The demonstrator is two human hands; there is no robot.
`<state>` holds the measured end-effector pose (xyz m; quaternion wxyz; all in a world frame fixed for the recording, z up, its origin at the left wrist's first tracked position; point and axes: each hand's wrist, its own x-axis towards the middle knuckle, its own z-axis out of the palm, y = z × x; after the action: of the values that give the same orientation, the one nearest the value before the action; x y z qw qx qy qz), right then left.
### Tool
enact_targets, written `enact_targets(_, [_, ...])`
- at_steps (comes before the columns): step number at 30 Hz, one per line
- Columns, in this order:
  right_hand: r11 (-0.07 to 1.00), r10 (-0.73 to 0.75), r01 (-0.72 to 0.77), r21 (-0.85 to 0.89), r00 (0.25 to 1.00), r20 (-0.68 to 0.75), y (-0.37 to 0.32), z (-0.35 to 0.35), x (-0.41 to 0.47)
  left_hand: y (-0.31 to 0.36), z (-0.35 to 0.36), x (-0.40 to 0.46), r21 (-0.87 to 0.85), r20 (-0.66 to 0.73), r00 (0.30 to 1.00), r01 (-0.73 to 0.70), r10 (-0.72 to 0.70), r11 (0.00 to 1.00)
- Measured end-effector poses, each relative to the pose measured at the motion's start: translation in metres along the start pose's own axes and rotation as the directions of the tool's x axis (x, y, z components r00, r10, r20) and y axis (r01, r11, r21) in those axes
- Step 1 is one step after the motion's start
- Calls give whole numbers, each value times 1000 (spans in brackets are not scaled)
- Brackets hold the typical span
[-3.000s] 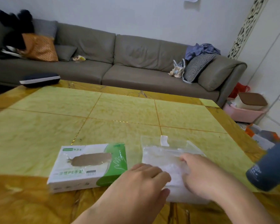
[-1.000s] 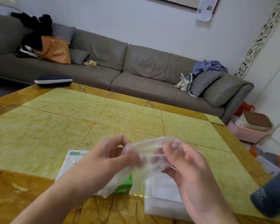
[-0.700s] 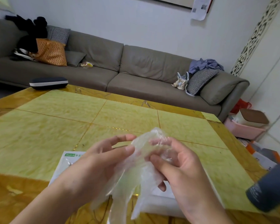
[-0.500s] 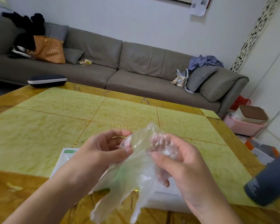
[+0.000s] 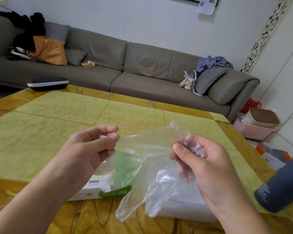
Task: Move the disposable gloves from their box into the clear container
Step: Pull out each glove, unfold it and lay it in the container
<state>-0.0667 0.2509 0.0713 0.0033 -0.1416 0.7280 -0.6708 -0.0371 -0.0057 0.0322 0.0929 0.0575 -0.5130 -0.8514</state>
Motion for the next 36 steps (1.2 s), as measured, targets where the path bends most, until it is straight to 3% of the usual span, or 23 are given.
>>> enact_targets(4, [1000,-25,24,10,998,54,-6,-6,0,-3,2,0,-147,-6,1000,-11,10,989])
enact_targets(11, [998,-44,42,46,997,61,-12,-10,-3,-8,17,-4,65,-45,993,115,-112,991])
enact_targets(15, [999,-44,42,31,996,78,-10,-9,-3,-6,19,-9,62,46,991,126,-129,990])
enact_targets(26, [999,2,-4,40,998,61,-3,-12,-2,2,19,-9,-72,-37,999,-32,29,997])
enact_targets(30, [1000,5,-4,-8,995,100,-3,-16,-1,-1,19,-10,5,-39,999,-15,15,1000])
enact_targets(36, [999,36,-36,38,999,1,7,-19,2,-4,19,-7,-1,23,997,79,-79,997])
